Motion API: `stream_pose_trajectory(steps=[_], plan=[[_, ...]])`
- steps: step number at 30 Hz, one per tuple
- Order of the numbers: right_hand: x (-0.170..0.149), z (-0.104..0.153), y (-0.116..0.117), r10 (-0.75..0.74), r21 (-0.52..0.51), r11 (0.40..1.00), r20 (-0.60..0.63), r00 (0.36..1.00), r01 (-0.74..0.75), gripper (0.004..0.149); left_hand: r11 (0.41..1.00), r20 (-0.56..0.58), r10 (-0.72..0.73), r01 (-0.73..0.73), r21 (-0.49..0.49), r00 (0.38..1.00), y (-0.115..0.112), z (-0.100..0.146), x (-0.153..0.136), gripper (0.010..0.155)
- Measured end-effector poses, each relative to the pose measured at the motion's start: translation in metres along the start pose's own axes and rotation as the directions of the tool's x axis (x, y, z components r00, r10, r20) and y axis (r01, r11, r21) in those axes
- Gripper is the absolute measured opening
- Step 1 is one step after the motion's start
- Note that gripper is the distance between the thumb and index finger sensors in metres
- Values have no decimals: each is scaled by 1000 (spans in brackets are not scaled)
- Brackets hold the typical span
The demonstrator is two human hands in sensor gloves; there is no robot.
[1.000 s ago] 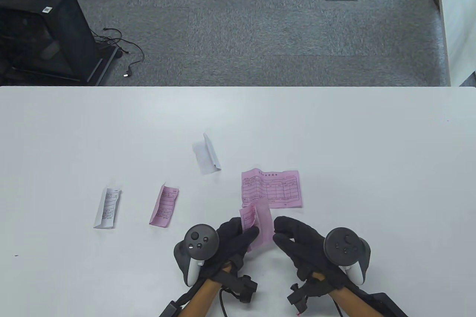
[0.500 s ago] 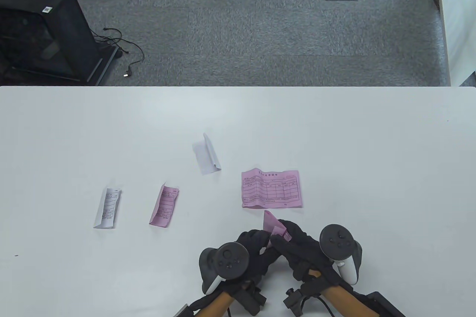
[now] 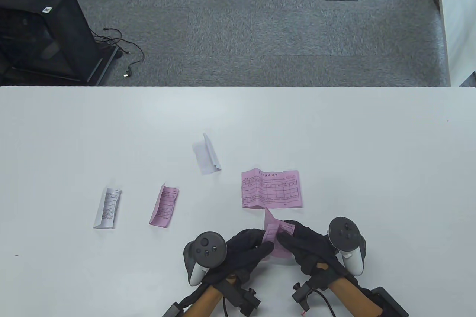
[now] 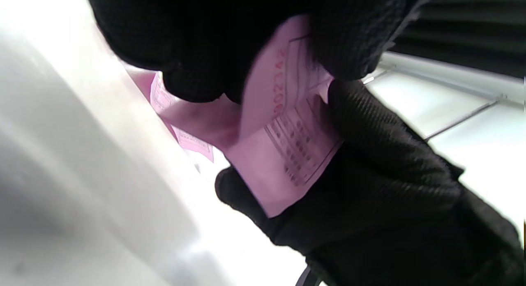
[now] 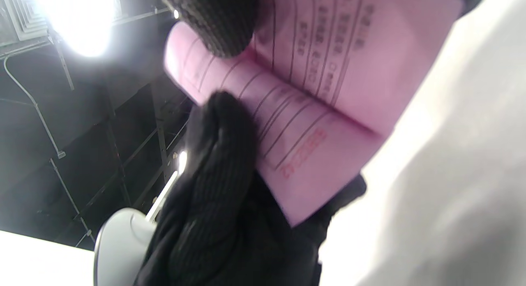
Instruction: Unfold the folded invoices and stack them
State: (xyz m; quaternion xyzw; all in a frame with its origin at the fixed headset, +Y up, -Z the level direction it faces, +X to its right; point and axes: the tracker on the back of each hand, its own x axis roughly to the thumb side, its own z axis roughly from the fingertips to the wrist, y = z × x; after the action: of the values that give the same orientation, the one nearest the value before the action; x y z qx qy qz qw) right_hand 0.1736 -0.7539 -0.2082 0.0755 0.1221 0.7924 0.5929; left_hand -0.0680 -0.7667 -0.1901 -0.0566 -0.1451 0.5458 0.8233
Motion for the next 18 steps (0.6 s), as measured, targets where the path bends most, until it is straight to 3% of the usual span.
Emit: stream_pose_trajectory(steps=[6,14,18], plan=[[2,-4,-29,204,-158,966,-28,979,-206,41,992,-164,-72,87,90,984,23,3,-4,41],[-4,-9,-40,402,-201,888,-91,911,-413,39,990,-353,-86,120,76,932,36,2,-15,41],[-6,-12,-31,564,-158,801,-125,816,-578,39,958,-404,-261,287,3,877,32,0,-13,45]])
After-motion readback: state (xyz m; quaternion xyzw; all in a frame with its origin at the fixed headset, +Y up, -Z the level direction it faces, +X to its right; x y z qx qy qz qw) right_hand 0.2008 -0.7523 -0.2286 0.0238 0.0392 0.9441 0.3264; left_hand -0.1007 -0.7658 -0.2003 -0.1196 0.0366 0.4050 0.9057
